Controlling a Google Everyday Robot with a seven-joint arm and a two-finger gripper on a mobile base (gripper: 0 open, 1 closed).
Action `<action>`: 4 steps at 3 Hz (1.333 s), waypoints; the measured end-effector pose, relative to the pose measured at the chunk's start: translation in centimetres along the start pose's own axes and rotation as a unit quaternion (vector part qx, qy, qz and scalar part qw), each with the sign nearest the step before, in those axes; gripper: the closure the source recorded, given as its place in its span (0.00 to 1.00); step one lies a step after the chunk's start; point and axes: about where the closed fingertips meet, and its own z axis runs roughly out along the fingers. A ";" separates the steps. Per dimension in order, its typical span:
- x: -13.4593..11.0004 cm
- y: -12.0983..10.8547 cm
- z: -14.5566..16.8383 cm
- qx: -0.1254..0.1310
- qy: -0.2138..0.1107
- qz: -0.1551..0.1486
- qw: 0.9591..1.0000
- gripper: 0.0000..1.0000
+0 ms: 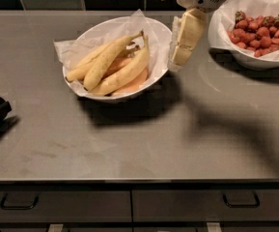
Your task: Pick banana from white bowl
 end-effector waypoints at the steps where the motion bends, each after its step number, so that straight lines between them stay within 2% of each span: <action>1: -1.9 -1.5 3.1 -0.031 -0.016 -0.041 0.999 0.00; 2: -5.1 -3.7 6.7 -0.058 -0.039 -0.090 0.993 0.00; 3: -5.2 -3.9 7.1 -0.057 -0.043 -0.089 0.994 0.00; 4: -6.4 -4.4 9.3 -0.073 -0.057 -0.101 0.991 0.00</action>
Offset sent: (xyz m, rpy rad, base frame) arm 0.0591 0.1158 -0.0312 -0.0268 0.0613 0.3820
